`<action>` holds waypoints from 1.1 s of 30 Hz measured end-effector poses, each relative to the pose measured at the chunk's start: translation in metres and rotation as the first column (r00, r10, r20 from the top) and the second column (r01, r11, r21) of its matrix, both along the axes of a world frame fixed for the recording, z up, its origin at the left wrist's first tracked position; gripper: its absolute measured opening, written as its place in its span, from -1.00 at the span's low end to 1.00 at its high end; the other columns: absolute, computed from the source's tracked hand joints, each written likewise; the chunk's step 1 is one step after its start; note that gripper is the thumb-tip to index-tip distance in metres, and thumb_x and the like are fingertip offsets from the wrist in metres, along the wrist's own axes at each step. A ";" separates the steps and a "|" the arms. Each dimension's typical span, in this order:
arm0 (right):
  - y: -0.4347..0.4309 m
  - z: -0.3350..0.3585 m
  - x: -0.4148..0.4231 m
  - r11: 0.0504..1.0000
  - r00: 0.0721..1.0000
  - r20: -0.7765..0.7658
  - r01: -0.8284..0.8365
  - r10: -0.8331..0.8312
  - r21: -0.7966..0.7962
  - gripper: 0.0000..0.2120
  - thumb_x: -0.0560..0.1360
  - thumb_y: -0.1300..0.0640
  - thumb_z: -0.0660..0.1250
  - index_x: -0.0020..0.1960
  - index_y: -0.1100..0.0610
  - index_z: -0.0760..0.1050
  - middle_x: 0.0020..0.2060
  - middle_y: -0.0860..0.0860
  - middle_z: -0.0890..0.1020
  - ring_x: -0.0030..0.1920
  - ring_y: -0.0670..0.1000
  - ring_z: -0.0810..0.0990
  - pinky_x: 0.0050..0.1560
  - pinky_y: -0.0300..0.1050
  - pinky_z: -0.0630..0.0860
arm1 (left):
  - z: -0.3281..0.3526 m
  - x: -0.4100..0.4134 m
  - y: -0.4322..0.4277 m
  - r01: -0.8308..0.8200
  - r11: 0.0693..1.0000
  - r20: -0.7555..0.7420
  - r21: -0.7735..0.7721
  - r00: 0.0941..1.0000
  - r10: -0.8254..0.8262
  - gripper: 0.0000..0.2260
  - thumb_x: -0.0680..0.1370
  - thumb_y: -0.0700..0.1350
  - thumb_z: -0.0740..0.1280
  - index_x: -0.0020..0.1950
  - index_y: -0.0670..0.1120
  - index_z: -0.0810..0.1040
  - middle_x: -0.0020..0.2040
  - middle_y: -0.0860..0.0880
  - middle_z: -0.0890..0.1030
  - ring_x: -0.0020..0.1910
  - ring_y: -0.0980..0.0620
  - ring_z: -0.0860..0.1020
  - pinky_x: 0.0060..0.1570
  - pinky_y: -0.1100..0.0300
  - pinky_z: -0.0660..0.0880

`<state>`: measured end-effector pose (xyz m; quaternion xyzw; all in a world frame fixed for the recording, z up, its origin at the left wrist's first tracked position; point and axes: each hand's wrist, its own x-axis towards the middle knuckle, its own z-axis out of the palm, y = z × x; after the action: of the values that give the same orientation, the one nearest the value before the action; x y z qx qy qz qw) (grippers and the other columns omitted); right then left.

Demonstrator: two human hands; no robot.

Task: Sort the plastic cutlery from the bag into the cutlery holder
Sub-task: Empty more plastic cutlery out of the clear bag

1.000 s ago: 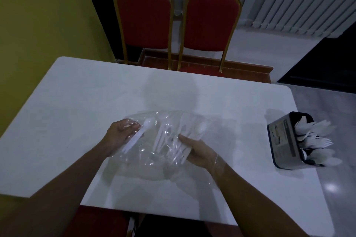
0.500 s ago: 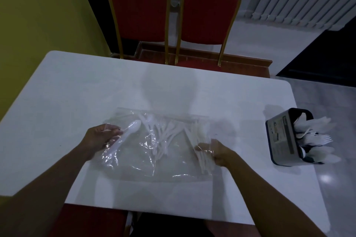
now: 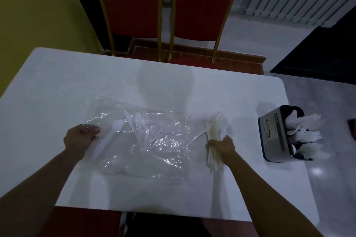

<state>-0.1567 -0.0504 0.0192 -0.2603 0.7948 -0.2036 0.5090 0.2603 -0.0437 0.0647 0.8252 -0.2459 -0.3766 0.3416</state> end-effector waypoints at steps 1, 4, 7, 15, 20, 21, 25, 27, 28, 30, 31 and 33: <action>0.000 0.007 0.004 1.000 0.999 -0.053 -0.012 0.013 0.004 -0.36 0.07 0.13 0.58 0.09 0.28 0.50 -0.07 0.17 0.63 -0.03 0.24 0.64 -0.05 0.04 0.63 | 0.001 0.000 0.000 0.002 1.000 0.012 0.008 1.000 -0.002 -0.93 0.41 -0.24 0.47 -0.14 -0.16 0.64 -0.59 0.21 0.54 -0.61 0.31 0.51 -0.34 0.43 0.53; -0.001 0.013 0.010 1.000 0.975 -0.222 0.011 -0.013 -0.012 -0.40 0.32 0.14 0.55 0.21 0.34 0.35 0.01 0.16 0.50 0.12 0.20 0.54 -0.03 -0.08 0.47 | -0.002 0.002 0.000 0.009 1.000 0.040 0.027 0.999 -0.010 -0.93 0.40 -0.17 0.47 -0.26 -0.05 0.62 -0.54 0.22 0.57 -0.57 0.31 0.54 0.03 0.05 0.57; -0.004 0.014 0.017 0.999 0.949 -0.314 0.015 -0.027 -0.040 -0.23 0.30 0.06 0.58 0.29 0.37 0.25 0.22 0.23 0.44 0.27 0.26 0.43 0.18 0.05 0.43 | -0.005 0.001 -0.001 0.044 0.999 0.080 0.004 0.996 -0.045 -0.98 0.45 -0.14 0.44 -0.18 -0.06 0.63 -0.53 0.31 0.55 -0.57 0.36 0.52 -0.12 0.22 0.49; 0.022 0.009 0.073 0.897 0.834 -0.463 -0.413 0.301 -0.160 -0.70 0.49 -0.10 0.33 -0.04 0.14 0.42 -0.18 0.02 0.55 -0.11 0.05 0.56 -0.14 -0.09 0.45 | -0.006 0.000 -0.004 0.013 0.998 0.136 0.054 0.990 -0.020 -0.72 0.34 0.09 0.52 -0.09 -0.06 0.67 -0.23 -0.10 0.66 -0.16 -0.07 0.62 0.04 0.11 0.48; 0.023 -0.010 0.094 0.912 0.869 -0.330 -0.406 0.369 -0.049 -0.85 0.50 0.09 0.33 -0.05 0.17 0.45 -0.18 0.03 0.58 -0.16 0.02 0.54 -0.18 -0.13 0.45 | 0.005 -0.005 -0.009 0.058 0.998 0.127 0.026 0.990 -0.061 -0.78 0.38 0.03 0.48 -0.04 -0.04 0.68 -0.17 -0.08 0.65 -0.18 -0.08 0.59 -0.03 0.13 0.49; 0.021 -0.009 0.094 0.927 0.892 -0.308 -0.369 0.332 -0.070 -0.91 0.50 0.13 0.32 -0.10 0.15 0.45 -0.20 0.02 0.58 -0.16 0.02 0.54 -0.16 -0.11 0.48 | 0.009 -0.008 -0.011 0.071 0.998 0.077 0.003 0.995 -0.071 -0.81 0.41 0.00 0.46 -0.03 -0.04 0.68 -0.19 -0.08 0.63 -0.23 -0.06 0.56 -0.12 0.15 0.47; 0.018 0.000 0.093 0.993 0.997 0.080 0.010 -0.001 -0.118 -0.91 0.47 0.21 0.28 -0.13 0.24 0.51 -0.26 0.08 0.65 -0.20 0.07 0.60 -0.05 0.00 0.59 | 0.020 -0.011 -0.016 0.110 0.992 0.000 -0.059 0.994 -0.111 -0.89 0.51 -0.06 0.31 -0.14 -0.03 0.61 -0.30 -0.05 0.53 -0.31 -0.05 0.48 -0.29 0.20 0.37; 0.015 0.008 0.090 0.963 0.831 0.503 0.269 -0.239 0.013 -0.83 0.46 0.29 0.19 -0.09 0.36 0.52 -0.16 0.20 0.68 -0.28 0.08 0.66 -0.21 -0.06 0.66 | 0.025 -0.011 -0.018 0.081 0.989 -0.113 -0.123 0.989 -0.095 -0.86 0.55 -0.10 0.22 -0.19 -0.02 0.50 -0.19 -0.07 0.58 -0.22 -0.08 0.54 -0.28 0.18 0.39; 0.013 0.012 0.087 0.936 0.693 0.646 0.338 -0.320 0.102 -0.81 0.48 0.31 0.15 -0.08 0.37 0.51 -0.08 0.25 0.65 -0.31 0.08 0.68 -0.33 -0.13 0.65 | 0.028 -0.011 -0.019 0.098 0.984 -0.171 -0.148 0.978 -0.123 -0.86 0.58 -0.09 0.23 -0.18 -0.02 0.45 -0.11 -0.07 0.62 -0.20 -0.06 0.57 -0.27 0.18 0.39; 0.010 0.017 0.083 0.892 0.518 0.746 0.388 -0.419 0.232 -0.80 0.55 0.34 0.10 -0.10 0.35 0.49 0.03 0.29 0.60 -0.28 0.10 0.70 -0.48 -0.22 0.59 | 0.037 -0.016 -0.020 0.218 0.963 -0.213 -0.158 0.945 -0.248 -0.81 0.55 -0.01 0.33 -0.18 0.02 0.35 -0.04 -0.03 0.68 -0.17 -0.03 0.64 -0.26 0.18 0.39; 0.010 0.018 0.082 0.888 0.501 0.749 0.381 -0.434 0.259 -0.81 0.58 0.35 0.11 -0.07 0.36 0.49 0.03 0.30 0.59 -0.22 0.13 0.70 -0.49 -0.21 0.59 | 0.041 -0.020 -0.020 0.265 0.952 -0.230 -0.155 0.927 -0.295 -0.74 0.51 -0.02 0.40 -0.18 0.03 0.30 -0.04 -0.03 0.70 -0.16 -0.04 0.67 -0.27 0.18 0.38; 0.007 0.014 0.085 0.933 0.612 0.707 0.281 -0.354 0.224 -0.90 0.54 0.38 0.25 0.00 0.40 0.51 -0.03 0.30 0.60 -0.17 0.12 0.68 -0.42 -0.21 0.61 | 0.047 -0.024 -0.020 0.307 0.934 -0.286 -0.184 0.892 -0.349 -0.64 0.48 -0.15 0.42 -0.20 0.02 0.21 -0.02 -0.08 0.71 -0.15 -0.07 0.69 -0.30 0.20 0.35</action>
<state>-0.0717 -0.0437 0.0335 0.0126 0.5630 -0.3414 0.7526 0.2362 -0.0632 0.1120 0.6763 -0.3490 -0.5381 0.3623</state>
